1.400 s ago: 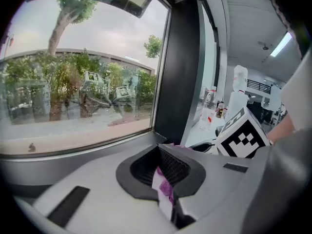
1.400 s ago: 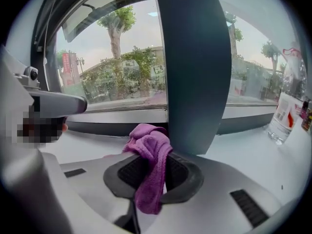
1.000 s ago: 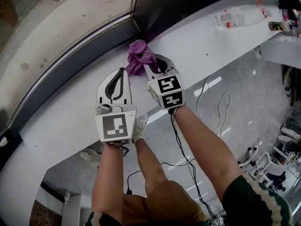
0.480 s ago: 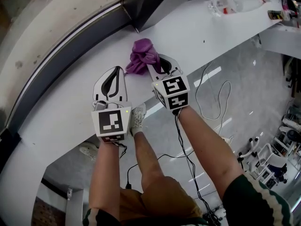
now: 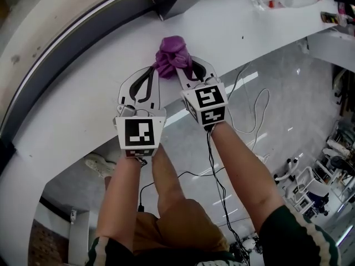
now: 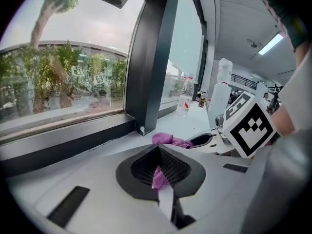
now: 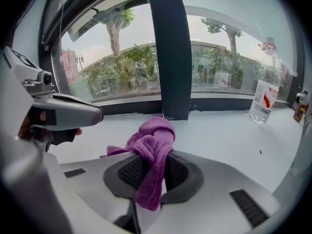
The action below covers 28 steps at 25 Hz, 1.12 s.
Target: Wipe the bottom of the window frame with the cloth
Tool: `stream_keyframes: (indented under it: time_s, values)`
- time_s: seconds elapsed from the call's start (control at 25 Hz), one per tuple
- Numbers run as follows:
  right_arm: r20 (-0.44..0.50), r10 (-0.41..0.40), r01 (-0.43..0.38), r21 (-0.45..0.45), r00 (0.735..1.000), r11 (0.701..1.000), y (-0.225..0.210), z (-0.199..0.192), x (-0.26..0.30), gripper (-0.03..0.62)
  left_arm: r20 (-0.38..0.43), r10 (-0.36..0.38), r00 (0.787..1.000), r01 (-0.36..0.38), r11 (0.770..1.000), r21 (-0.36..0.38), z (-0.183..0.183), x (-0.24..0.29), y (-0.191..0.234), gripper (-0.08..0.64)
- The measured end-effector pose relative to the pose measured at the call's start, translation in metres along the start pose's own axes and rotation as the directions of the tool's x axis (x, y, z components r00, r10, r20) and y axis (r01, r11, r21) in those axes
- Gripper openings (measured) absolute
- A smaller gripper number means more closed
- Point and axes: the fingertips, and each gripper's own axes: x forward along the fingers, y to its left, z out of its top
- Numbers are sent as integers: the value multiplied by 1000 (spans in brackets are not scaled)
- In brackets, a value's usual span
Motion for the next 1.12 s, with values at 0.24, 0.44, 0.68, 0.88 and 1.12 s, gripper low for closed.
stream_keyframes:
  time_s: [0.24, 0.44, 0.68, 0.88, 1.12]
  values:
    - [-10, 3, -3, -8, 1000, 1000, 1, -18, -11, 80, -14, -10, 1000, 10, 1000, 13, -6, -1, -4, 8]
    - [-24, -3, 3, -8, 1000, 1000, 0, -28, -18, 80, -23, -27, 999, 28, 999, 25, -13, -1, -8, 8]
    - [-33, -4, 4, -8, 999, 1000, -1, -35, -23, 80, -38, -55, 998, 57, 997, 43, -18, 1, -19, 8]
    - [-57, -11, 9, -29, 998, 1000, -1, -49, -34, 78, -45, -80, 996, 82, 995, 53, -24, 2, -32, 8]
    - [-94, -15, 9, -61, 995, 998, 4, -84, -56, 78, -67, -105, 992, 109, 993, 55, -45, -6, -56, 8]
